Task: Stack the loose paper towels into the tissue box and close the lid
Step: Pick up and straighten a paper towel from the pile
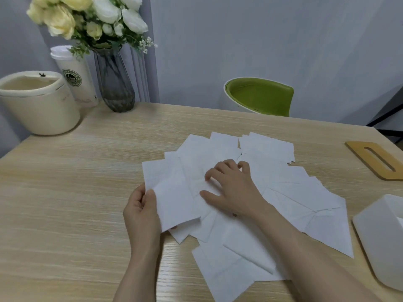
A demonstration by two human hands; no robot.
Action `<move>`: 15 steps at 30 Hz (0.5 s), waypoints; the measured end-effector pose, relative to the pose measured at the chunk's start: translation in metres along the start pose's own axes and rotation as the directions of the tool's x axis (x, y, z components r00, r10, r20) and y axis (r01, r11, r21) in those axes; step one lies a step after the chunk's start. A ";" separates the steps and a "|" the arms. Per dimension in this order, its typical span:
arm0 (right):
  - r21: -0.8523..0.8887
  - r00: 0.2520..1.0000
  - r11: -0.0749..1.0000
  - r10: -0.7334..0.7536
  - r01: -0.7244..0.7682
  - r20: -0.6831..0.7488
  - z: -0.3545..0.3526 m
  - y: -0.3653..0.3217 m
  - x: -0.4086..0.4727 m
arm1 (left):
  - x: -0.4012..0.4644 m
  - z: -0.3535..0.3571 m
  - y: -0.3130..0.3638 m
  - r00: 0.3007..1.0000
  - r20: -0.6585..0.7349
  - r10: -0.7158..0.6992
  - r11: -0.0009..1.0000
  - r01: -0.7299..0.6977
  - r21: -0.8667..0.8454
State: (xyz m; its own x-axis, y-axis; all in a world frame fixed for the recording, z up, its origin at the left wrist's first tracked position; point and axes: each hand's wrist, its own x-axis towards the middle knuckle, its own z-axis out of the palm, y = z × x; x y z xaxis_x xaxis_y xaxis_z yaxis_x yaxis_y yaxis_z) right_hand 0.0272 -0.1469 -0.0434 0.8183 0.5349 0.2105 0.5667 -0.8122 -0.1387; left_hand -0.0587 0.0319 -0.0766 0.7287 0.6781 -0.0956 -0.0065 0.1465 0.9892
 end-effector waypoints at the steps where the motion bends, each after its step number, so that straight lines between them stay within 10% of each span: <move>1: -0.007 1.000 1.000 0.008 -0.008 -0.001 -0.001 0.003 -0.008 | 0.000 0.000 0.001 1.000 -0.003 0.004 1.000 -0.004 0.013; 15: 0.157 0.939 0.936 0.331 -0.314 -0.095 -0.007 0.029 -0.079 | -0.018 0.028 0.008 0.989 0.146 -0.001 0.999 -0.004 0.037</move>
State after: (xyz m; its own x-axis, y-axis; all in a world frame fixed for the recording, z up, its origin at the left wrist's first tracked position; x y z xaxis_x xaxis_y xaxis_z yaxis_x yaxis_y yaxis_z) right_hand -0.0216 -0.2146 -0.0576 0.9465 0.2118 0.2435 0.2891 -0.8919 -0.3478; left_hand -0.0532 0.0009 -0.0639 0.8211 0.5652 -0.0796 0.0156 0.1171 0.9930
